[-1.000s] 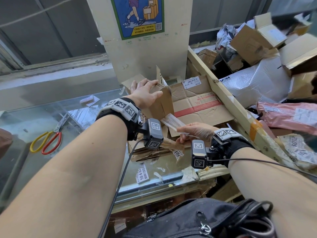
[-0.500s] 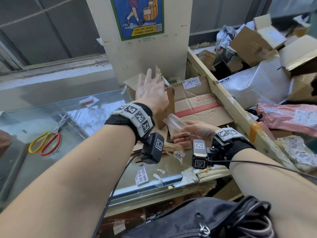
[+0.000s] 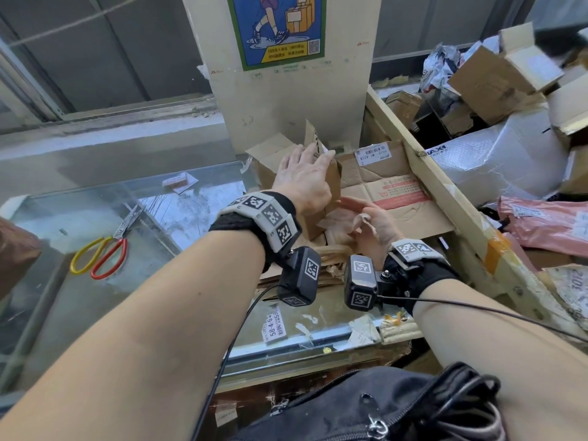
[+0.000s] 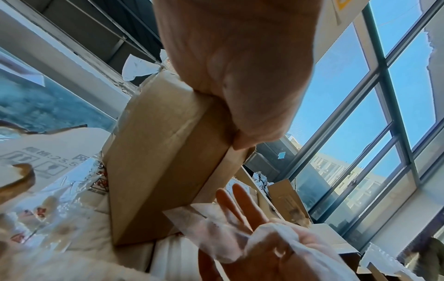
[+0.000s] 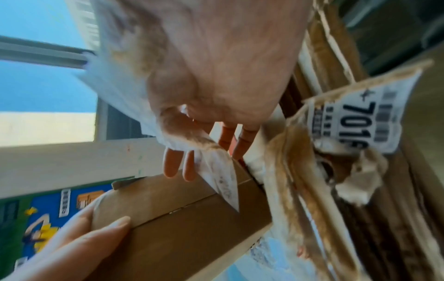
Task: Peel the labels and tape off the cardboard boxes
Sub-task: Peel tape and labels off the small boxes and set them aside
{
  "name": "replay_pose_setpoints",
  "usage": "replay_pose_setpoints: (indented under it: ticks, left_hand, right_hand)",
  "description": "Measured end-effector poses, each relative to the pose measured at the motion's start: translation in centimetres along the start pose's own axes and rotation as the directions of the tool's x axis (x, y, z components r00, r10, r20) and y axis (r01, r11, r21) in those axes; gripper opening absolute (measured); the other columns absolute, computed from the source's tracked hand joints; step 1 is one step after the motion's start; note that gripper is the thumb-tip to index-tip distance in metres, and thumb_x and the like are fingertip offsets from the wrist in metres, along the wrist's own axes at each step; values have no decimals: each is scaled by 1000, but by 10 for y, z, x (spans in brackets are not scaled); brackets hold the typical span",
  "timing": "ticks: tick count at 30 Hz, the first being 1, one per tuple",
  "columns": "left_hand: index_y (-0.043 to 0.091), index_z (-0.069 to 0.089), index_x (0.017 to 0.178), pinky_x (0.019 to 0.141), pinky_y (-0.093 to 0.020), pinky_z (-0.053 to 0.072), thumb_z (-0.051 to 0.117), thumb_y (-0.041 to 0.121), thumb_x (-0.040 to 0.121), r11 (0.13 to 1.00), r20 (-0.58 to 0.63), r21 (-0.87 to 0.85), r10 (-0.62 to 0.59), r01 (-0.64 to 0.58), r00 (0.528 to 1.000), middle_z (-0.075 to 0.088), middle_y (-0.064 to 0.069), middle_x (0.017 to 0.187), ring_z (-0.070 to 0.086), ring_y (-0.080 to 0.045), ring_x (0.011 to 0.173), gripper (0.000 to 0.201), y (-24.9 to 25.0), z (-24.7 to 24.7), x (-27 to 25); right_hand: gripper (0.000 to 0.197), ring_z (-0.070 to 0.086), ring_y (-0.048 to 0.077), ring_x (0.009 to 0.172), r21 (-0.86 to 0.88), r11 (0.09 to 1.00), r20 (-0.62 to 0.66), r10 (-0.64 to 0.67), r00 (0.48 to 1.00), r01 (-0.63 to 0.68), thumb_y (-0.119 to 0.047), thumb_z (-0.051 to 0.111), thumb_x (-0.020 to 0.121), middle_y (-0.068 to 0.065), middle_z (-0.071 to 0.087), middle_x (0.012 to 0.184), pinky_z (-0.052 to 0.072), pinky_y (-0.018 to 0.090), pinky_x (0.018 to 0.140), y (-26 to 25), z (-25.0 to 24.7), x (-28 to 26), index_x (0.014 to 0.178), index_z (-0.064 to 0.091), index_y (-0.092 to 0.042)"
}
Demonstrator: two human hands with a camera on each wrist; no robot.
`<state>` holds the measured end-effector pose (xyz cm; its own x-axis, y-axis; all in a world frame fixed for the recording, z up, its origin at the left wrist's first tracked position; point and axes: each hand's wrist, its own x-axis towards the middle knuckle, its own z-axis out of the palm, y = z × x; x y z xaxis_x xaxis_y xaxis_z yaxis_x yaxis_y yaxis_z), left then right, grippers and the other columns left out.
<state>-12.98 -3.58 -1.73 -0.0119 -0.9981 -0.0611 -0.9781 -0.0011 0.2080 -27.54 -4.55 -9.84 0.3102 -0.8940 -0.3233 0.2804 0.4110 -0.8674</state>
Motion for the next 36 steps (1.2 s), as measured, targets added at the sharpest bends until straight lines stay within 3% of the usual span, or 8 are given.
replay_pose_setpoints:
  ticks: [2,6,12,17,20,26,30,36]
  left_hand:
    - [28,12,154,119,-42,-1,43,13,89,1000,17,6,-3,3,1000,3,-7,162,-3,-25,149,73,0,-1,-1]
    - [28,11,154,119,-41,-2,46,11,86,1000,50,-2,2,-2,999,1,-7,162,-4,-25,149,78,-1,-3,-1]
    - [28,11,154,119,-42,-3,46,11,84,1000,83,-8,-3,3,997,0,-7,162,-5,-25,149,80,-1,-5,2]
    - [30,10,154,119,-42,-4,46,10,83,1000,123,-25,-9,12,992,-1,-7,163,-7,-24,149,81,1,-7,7]
    - [30,10,154,119,-42,-4,46,11,84,999,135,-32,-8,13,991,-1,-7,163,-7,-24,149,81,2,-8,8]
    - [31,11,153,119,-42,-3,52,18,85,999,156,-48,-12,20,988,-1,-6,163,-7,-24,149,81,2,-10,10]
    - [32,12,154,118,-41,-5,55,21,84,996,195,-83,-10,27,981,-3,-4,163,-9,-21,149,82,2,-15,11]
    - [33,11,154,118,-42,-7,54,19,86,994,213,-106,14,9,977,-3,5,163,-11,-21,148,81,2,-17,12]
  right_hand:
    - [42,66,27,84,3,1000,-8,5,1000,-5,9,47,69,13,66,95,52,30,71,3,3,4,107,58,-4]
    - [28,57,7,52,175,983,-138,74,988,-49,-9,36,90,-5,57,51,39,24,62,10,11,7,87,63,-8]
    - [10,60,13,57,227,971,-168,118,979,-78,-12,66,85,2,62,63,49,27,61,16,16,13,80,57,-11]
    - [46,60,16,69,-50,998,-209,37,977,-48,-2,74,77,9,61,95,48,20,47,12,11,11,117,53,-13]
    - [81,59,15,74,-97,995,-202,-20,979,0,5,74,75,4,58,84,45,25,57,15,9,17,141,37,-21]
    - [103,66,29,90,-191,978,-75,69,995,-82,7,78,69,10,61,91,51,32,63,9,4,23,146,22,-33]
    - [81,61,26,77,-543,795,-112,251,962,-270,-30,96,40,19,70,91,52,38,76,-5,9,23,107,64,3]
    - [36,57,16,66,-645,692,-154,299,942,-325,-31,81,73,6,64,78,44,22,53,-12,13,22,94,67,-5]
